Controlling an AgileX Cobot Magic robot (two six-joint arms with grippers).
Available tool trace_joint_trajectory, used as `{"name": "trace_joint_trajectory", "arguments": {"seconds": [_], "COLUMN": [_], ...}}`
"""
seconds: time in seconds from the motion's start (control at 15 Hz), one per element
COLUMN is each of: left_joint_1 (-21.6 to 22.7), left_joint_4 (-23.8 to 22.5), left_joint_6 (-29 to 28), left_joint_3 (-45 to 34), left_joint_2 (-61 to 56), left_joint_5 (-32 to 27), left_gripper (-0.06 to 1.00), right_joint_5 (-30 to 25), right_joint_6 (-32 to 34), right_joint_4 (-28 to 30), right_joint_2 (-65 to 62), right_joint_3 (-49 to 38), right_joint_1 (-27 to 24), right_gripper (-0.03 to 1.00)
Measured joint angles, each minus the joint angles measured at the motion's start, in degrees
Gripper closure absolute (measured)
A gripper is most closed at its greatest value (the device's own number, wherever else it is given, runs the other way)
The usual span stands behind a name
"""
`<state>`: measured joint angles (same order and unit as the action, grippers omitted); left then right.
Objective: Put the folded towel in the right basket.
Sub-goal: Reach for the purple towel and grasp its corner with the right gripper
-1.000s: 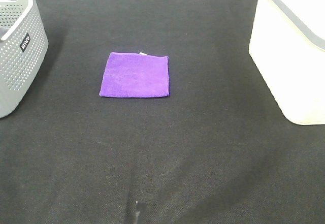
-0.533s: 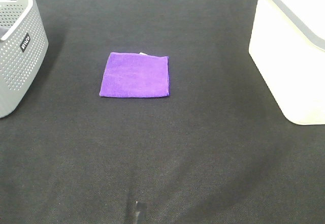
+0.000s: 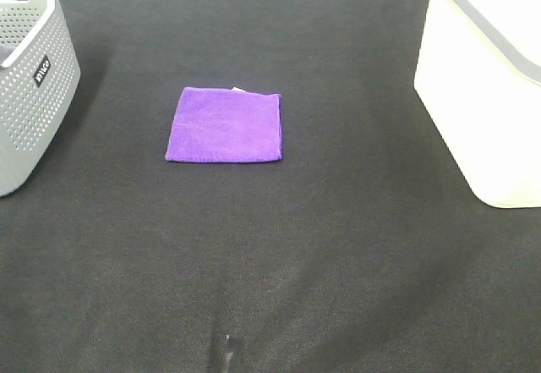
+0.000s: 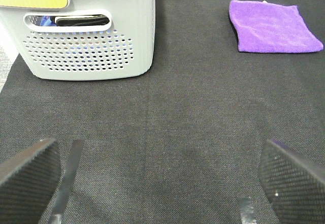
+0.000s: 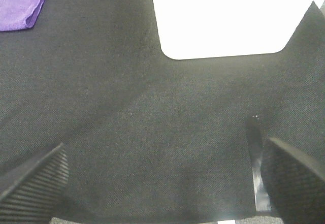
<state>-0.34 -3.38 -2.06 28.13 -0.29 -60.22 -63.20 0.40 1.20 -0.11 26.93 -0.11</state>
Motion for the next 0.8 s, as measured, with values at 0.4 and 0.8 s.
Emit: {"name": "trace_joint_trajectory", "arguments": {"seconds": [0.4,0.8], "left_joint_1": [0.0,0.0], "left_joint_4": [0.0,0.0], "left_joint_6": [0.0,0.0], "left_joint_3": [0.0,0.0], "left_joint_2": [0.0,0.0], "left_joint_5": [0.0,0.0], "left_gripper": [-0.04,-0.04], "right_joint_5": [-5.7,-1.1], "right_joint_6": [-1.5,-5.9], "right_joint_4": [-5.8,-21.1], "right_joint_2": [48.2,92.3], "right_joint_3": [41.0,68.3], "right_joint_1": [0.0,14.4], "right_gripper": [-0.01,-0.01]}}
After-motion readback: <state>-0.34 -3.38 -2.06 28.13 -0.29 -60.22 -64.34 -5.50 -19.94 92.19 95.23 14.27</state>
